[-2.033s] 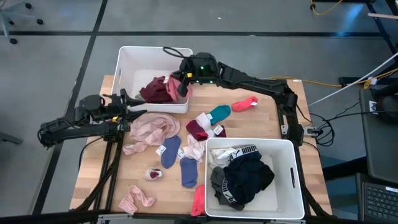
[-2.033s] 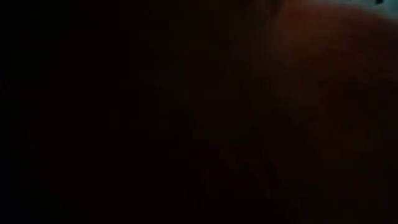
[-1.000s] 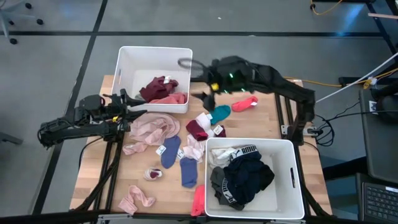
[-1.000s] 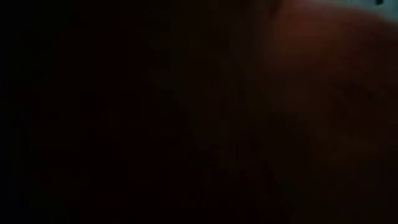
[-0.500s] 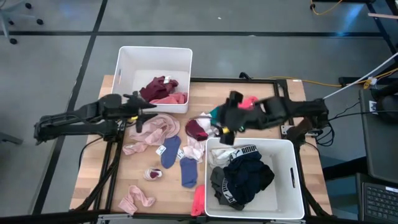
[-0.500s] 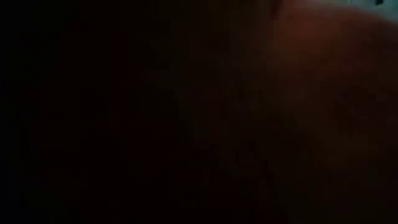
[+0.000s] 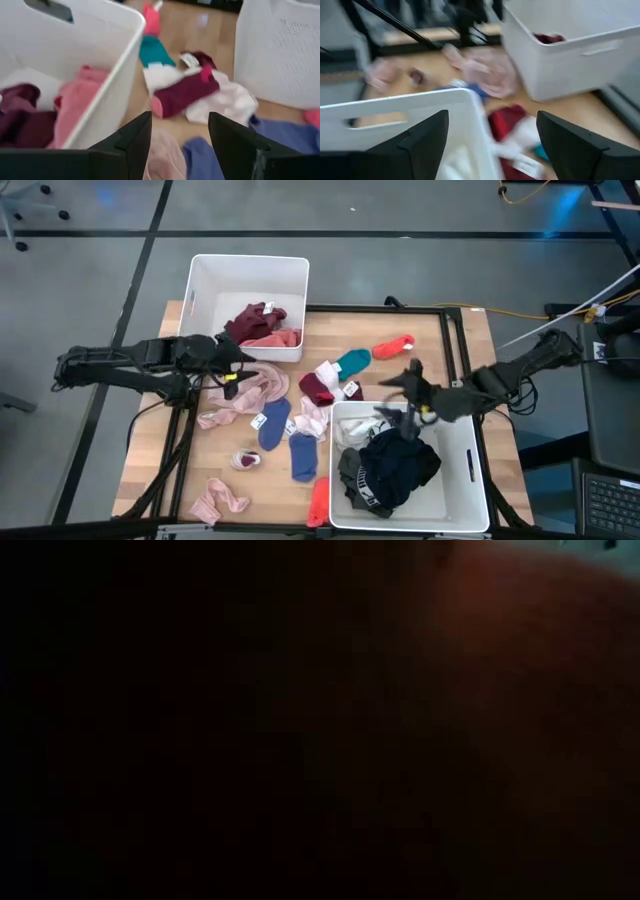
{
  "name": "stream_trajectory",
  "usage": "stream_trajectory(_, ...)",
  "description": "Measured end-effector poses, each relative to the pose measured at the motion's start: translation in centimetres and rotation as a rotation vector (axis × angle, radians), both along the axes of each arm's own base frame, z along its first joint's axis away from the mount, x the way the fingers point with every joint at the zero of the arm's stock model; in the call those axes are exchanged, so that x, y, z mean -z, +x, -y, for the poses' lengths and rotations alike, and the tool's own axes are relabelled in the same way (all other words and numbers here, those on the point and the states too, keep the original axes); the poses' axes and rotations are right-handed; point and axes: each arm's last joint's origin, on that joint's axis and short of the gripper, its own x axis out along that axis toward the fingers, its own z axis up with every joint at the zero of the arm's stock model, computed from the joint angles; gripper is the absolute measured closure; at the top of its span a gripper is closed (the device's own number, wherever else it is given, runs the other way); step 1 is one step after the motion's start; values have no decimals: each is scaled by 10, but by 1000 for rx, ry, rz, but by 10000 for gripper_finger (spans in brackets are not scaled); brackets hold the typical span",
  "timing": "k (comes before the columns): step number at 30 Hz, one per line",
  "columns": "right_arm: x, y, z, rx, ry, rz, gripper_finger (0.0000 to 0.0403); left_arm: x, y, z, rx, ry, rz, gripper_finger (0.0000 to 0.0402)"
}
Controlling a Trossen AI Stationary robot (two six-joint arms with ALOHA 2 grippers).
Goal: Sort clothes
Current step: Put the pink underwear into the top white bin
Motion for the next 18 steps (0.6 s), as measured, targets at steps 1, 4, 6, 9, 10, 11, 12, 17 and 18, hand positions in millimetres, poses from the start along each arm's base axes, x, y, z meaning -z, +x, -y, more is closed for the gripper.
stream_trajectory(1,9,-3,-3,-17,17,43,100,-1,0,2,-1,-20,-23,215)
stream_trajectory(4,33,-9,-14,-76,47,147,100,1,1,9,-6,-90,-97,215)
stream_trajectory(6,45,-12,-22,-116,55,193,100,7,2,13,-14,-129,-152,215)
stream_trajectory(9,52,-16,-32,-152,56,274,100,16,7,18,-52,-189,-222,215)
stream_trajectory(10,55,-17,-34,-154,50,292,100,19,9,19,-68,-206,-244,215)
stream_trajectory(11,58,-17,-36,-160,33,299,100,22,11,20,-86,-222,-268,215)
stream_trajectory(12,60,-17,-38,-160,10,302,100,25,14,20,-103,-233,-289,215)
stream_trajectory(17,65,-15,-42,-163,-23,296,100,39,30,22,-207,-276,-356,215)
stream_trajectory(18,66,-14,-42,-164,-28,291,100,43,33,22,-225,-279,-373,215)
